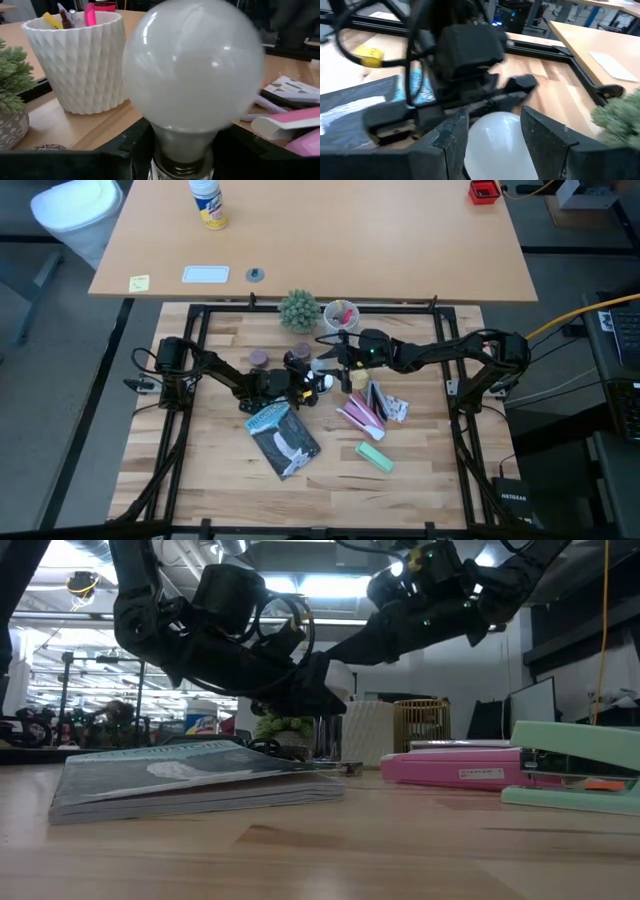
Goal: Screw lightbulb
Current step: Insert the lightbulb into the lamp
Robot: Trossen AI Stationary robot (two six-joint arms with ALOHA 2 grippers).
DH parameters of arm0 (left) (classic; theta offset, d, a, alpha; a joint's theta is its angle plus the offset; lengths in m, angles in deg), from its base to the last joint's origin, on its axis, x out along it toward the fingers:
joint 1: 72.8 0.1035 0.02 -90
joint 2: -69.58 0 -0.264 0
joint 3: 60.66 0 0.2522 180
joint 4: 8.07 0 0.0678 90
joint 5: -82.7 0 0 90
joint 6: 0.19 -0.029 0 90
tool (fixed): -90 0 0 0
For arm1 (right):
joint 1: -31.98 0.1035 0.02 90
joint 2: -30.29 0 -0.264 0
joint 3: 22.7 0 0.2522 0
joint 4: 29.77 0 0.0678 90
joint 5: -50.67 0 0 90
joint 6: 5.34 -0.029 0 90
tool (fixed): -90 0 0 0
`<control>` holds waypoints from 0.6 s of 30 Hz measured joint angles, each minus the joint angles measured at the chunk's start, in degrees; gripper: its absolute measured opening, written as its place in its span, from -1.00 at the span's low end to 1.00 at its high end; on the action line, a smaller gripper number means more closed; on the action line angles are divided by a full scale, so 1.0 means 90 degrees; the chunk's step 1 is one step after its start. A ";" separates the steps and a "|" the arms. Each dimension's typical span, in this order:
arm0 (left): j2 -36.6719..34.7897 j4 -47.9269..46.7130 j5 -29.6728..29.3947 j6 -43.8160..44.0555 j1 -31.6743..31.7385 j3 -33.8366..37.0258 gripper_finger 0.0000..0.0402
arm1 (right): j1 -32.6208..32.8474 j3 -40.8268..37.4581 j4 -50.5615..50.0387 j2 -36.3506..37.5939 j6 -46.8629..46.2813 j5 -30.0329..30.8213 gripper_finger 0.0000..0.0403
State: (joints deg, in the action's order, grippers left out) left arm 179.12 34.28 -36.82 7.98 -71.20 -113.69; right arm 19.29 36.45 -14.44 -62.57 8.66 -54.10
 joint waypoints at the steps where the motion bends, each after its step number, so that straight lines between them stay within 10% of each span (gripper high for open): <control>1: 0.0000 -0.0004 0.0020 -0.0044 -0.0002 0.0000 -0.16 | 0.0057 0.0000 0.0010 -0.0002 0.0039 0.0035 -0.09; 18: 0.0007 -0.0008 -0.0115 -0.0157 -0.0056 0.0000 -0.16 | 0.0204 0.0010 0.0933 -0.0721 0.0105 0.0413 -0.09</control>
State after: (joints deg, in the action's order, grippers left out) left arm 179.18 34.21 -37.85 6.57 -71.70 -113.69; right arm 21.13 36.53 -6.04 -69.06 9.60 -50.38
